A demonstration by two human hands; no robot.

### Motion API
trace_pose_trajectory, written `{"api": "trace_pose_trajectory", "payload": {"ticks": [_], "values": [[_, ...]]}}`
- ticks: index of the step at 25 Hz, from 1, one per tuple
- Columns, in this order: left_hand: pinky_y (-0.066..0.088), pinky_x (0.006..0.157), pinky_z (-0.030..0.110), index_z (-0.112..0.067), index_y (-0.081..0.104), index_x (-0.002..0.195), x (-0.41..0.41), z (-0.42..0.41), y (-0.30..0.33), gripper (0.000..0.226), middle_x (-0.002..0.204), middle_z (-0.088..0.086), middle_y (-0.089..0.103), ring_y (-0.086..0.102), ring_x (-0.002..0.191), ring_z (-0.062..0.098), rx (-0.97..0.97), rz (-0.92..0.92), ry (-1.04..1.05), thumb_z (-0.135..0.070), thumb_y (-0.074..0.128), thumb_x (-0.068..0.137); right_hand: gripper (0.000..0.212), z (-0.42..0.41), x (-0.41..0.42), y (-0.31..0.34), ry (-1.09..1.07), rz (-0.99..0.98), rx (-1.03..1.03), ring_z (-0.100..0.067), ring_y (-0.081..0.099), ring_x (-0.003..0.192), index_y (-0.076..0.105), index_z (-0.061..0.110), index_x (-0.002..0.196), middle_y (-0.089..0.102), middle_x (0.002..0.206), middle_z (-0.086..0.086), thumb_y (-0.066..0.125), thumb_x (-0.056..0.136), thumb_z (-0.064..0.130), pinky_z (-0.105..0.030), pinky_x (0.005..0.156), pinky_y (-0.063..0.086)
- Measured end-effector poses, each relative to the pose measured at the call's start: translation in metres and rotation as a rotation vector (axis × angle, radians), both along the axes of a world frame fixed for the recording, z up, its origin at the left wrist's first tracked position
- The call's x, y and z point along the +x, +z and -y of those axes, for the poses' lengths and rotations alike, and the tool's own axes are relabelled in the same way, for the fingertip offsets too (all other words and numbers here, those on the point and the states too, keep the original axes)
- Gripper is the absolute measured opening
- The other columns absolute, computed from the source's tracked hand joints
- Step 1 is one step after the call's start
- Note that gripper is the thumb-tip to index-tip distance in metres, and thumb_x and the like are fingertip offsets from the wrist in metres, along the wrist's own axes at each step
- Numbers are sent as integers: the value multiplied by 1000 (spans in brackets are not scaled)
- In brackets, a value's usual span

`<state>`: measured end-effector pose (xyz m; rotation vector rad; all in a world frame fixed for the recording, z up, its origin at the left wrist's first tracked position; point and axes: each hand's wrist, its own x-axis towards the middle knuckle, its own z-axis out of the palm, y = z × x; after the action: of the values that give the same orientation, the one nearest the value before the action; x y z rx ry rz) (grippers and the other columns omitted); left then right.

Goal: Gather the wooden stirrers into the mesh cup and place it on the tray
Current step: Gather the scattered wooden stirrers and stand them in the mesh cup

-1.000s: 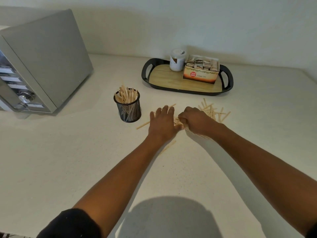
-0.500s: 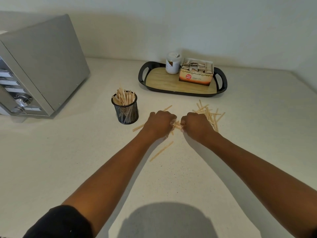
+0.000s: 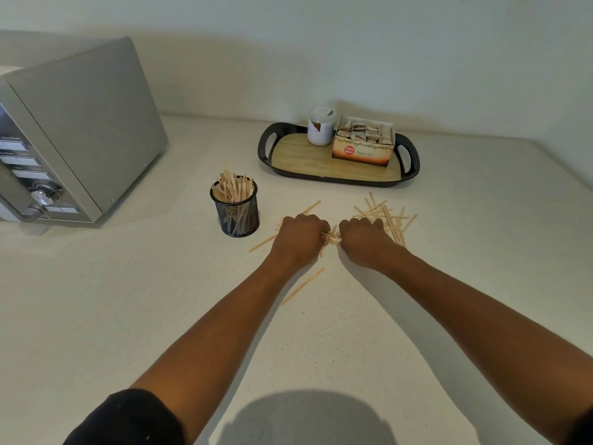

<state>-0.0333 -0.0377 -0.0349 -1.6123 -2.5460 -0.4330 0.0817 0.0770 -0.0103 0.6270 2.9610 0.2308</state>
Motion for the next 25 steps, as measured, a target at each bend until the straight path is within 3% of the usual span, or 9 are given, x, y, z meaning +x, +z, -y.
{"api": "trace_pose_trajectory", "payload": {"ticks": [9, 15, 19, 22, 25], "values": [[37, 78, 37, -26, 66, 106, -2, -6, 1, 22, 99, -2, 67, 61, 91, 22, 11, -31, 31, -28, 47, 95, 29, 11, 6, -6, 11, -87, 123, -31, 54, 110, 52, 7, 118, 61, 113, -12, 34, 96, 9, -47, 94, 36], [40, 80, 39, -24, 66, 103, -2, -2, 3, 26, 95, -2, 66, 61, 89, 22, 23, 20, 28, -35, 43, 97, 18, -2, 14, 4, 29, -92, 190, -27, 65, 89, 57, 14, 107, 68, 97, -6, 44, 95, 10, -42, 95, 37], [41, 88, 39, -22, 61, 122, 0, 2, 5, 32, 116, 2, 65, 59, 106, 24, 91, 63, 25, -35, 41, 100, 11, -17, 21, 27, 5, -119, 185, -26, 64, 86, 59, 16, 101, 68, 92, -5, 50, 95, 14, -40, 88, 38], [39, 102, 40, -20, 49, 139, 6, 1, 17, 40, 137, 4, 55, 51, 124, 23, 209, 255, 72, -32, 42, 101, 9, -29, 28, 45, -61, -219, 82, -26, 61, 90, 62, 16, 95, 68, 92, -4, 54, 96, 21, -37, 79, 37], [46, 100, 39, -16, 55, 133, 15, -1, 37, 37, 129, 5, 62, 58, 117, 22, 414, 397, 231, -29, 46, 99, 17, -37, 26, 65, -192, -393, -281, -22, 61, 82, 63, 16, 76, 68, 84, -4, 64, 92, 23, -31, 69, 41]]}}
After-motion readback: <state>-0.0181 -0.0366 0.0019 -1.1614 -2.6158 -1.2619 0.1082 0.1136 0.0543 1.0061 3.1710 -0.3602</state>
